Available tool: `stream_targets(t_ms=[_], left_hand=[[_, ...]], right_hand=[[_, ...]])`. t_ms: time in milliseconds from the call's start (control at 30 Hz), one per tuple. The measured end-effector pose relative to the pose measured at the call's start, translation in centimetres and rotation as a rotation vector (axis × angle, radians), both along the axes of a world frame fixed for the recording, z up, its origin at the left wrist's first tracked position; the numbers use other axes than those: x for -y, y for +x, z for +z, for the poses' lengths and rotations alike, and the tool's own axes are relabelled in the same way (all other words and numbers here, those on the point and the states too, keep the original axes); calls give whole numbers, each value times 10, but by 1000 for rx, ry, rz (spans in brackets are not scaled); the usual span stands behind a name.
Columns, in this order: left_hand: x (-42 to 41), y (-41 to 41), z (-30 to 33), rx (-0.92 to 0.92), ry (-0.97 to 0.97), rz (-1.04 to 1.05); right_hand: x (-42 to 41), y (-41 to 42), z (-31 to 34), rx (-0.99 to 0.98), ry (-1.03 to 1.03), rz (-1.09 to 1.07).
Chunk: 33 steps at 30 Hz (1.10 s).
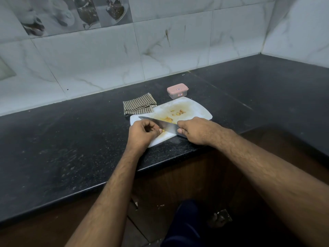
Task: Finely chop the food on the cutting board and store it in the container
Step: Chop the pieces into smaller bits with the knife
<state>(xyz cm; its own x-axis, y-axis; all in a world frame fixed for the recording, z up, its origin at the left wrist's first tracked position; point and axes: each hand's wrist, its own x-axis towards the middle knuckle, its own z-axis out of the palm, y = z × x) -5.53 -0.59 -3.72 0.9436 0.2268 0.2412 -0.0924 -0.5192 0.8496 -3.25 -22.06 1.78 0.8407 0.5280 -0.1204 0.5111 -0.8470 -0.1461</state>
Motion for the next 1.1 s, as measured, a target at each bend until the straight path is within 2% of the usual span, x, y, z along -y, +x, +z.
stream_targets(t_ms=[200, 567, 1100], left_hand=[[0, 1, 0, -5, 2, -4], [-1, 2, 0, -25, 2, -16], [0, 3, 0, -35, 17, -5]], right_hand=[[-2, 4, 1, -17, -27, 19], [3, 6, -9, -24, 56, 3], [-1, 7, -2, -19, -39, 14]])
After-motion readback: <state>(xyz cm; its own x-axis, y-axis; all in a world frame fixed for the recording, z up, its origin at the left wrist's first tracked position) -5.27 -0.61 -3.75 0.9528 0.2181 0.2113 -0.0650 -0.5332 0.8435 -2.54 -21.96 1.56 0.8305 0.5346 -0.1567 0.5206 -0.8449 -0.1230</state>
